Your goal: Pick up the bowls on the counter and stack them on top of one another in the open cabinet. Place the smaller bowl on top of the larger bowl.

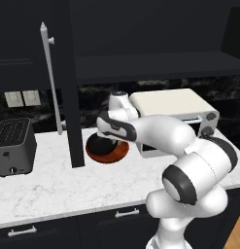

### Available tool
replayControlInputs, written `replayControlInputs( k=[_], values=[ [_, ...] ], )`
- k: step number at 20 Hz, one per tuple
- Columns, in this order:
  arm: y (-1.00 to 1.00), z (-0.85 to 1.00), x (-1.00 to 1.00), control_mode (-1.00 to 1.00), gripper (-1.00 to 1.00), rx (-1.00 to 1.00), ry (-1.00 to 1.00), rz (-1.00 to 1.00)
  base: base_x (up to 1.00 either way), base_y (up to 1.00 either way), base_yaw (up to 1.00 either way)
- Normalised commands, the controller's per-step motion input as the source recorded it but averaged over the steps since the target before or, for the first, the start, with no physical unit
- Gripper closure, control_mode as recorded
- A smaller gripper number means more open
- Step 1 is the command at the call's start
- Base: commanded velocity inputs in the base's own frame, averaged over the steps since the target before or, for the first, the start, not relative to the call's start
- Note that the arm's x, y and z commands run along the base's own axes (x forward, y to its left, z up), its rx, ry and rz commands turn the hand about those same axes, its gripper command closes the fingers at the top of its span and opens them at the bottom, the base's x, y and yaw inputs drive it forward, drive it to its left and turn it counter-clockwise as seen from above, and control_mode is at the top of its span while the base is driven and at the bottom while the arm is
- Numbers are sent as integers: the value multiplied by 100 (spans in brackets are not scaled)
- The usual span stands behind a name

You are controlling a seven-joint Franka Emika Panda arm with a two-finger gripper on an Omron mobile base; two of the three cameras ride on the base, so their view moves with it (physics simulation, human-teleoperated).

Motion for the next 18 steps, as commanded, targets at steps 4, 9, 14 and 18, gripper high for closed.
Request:
replayControlInputs(
  k=[4, 9, 14, 18],
  values=[
    [0, -18, 14, -100, 100, 0, 0, -1, 0, 0, 0],
    [0, -12, 28, -100, 100, -1, 0, -3, 0, 0, 0],
    [0, -33, 24, -100, 100, -5, 0, -4, 0, 0, 0],
    [0, -27, 40, -100, 100, -4, 0, -2, 0, 0, 0]
  ],
)
